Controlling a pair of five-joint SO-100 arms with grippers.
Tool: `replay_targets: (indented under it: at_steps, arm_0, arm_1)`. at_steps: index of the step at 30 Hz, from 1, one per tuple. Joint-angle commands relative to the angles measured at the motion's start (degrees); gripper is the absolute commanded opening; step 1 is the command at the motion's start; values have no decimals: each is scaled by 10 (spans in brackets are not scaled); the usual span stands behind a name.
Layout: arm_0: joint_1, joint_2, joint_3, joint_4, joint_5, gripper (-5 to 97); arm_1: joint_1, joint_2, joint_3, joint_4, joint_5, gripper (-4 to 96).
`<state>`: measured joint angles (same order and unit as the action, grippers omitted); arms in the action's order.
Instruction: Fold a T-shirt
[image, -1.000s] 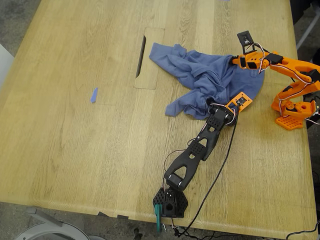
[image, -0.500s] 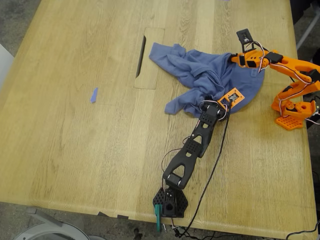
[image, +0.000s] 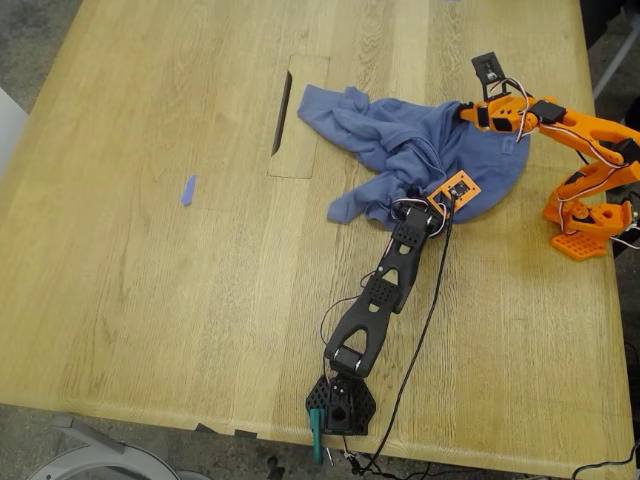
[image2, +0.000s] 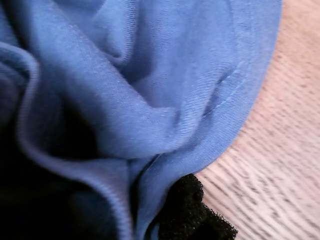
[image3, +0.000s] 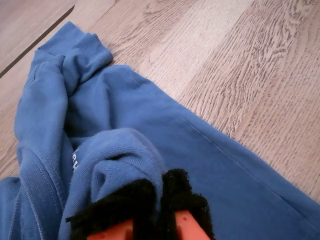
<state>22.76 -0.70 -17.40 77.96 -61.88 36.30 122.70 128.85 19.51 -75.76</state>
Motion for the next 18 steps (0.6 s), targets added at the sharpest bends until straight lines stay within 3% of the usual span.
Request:
replay_targets:
  at_steps: [1,8,11,18]
  arm_0:
    - [-73,-15,-16,-10,8,305]
    - [-71,-15,-16,-37,12,167]
    - [-71,-15,-16,-54,-6,12]
    - [-52,11,-18,-59,-77,0]
  arm_1:
    - [-4,22,-46,2,-1,0]
    - [-3,28,-47,9,-1,0]
    - [-3,36,-41,10,-1,0]
    - [-18,65,-36,11,2,0]
